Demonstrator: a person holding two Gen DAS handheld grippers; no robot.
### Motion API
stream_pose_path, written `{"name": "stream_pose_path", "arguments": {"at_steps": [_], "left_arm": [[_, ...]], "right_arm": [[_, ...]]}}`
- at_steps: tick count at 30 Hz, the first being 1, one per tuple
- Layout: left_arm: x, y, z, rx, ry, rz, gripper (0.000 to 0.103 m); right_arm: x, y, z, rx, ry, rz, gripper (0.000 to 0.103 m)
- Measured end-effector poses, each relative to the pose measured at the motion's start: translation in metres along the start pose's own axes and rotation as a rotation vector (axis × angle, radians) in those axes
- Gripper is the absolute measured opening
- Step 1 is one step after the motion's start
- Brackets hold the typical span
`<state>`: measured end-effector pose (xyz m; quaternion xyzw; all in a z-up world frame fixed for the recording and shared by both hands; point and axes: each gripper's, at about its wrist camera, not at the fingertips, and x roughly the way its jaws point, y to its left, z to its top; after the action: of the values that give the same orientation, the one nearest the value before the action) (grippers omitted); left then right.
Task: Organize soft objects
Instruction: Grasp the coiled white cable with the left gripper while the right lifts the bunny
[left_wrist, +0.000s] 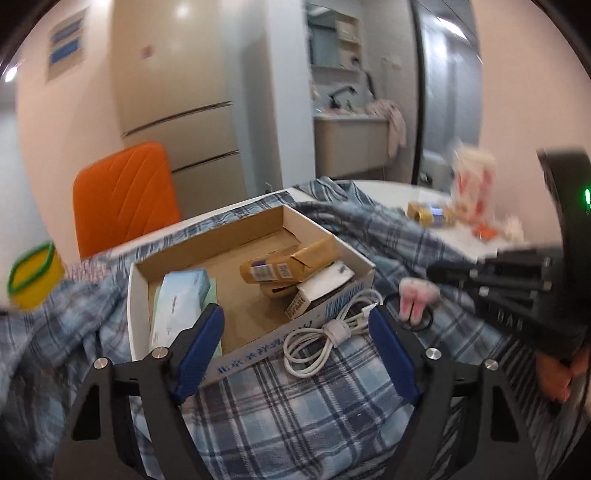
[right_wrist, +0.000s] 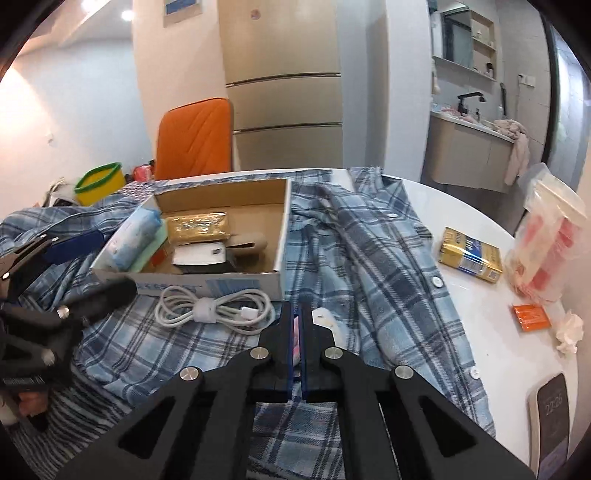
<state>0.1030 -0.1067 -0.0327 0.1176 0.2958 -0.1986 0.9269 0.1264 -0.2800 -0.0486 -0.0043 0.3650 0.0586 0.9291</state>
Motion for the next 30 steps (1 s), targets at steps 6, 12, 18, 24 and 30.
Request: {"name": "stream_pose_path", "arguments": {"at_steps": [6,12,18,24,30], "left_arm": [[0.007,-0.010,-0.001,0.084,0.035,-0.046,0.060],[0.027,-0.009,-0.005,0.064,0.134,-0.096,0.032],[0.027,-0.009,-0.006,0.054,0.146,-0.128,0.031],[0.026,-0.035,-0.008,0.302,0.166,-0.127,0.031],[0.051,-0.039,-0.008,0.379,0.261,-0.140,0.031]], "right_arm": [[0.006,0.002,0.000,-0.010,0.035,-0.038,0.045],[0.028,0.001,-0.001,-0.015,0.143,-0.091,0.058],[0.047,0.006,-0.005,-0.049,0.239,-0.114,0.040],[0.028,-0.005,-0.003,0.014,0.146,-0.110,0.026],[0.002,-0.013,-0.002,0.066,0.015,-0.048,0.026]]}}
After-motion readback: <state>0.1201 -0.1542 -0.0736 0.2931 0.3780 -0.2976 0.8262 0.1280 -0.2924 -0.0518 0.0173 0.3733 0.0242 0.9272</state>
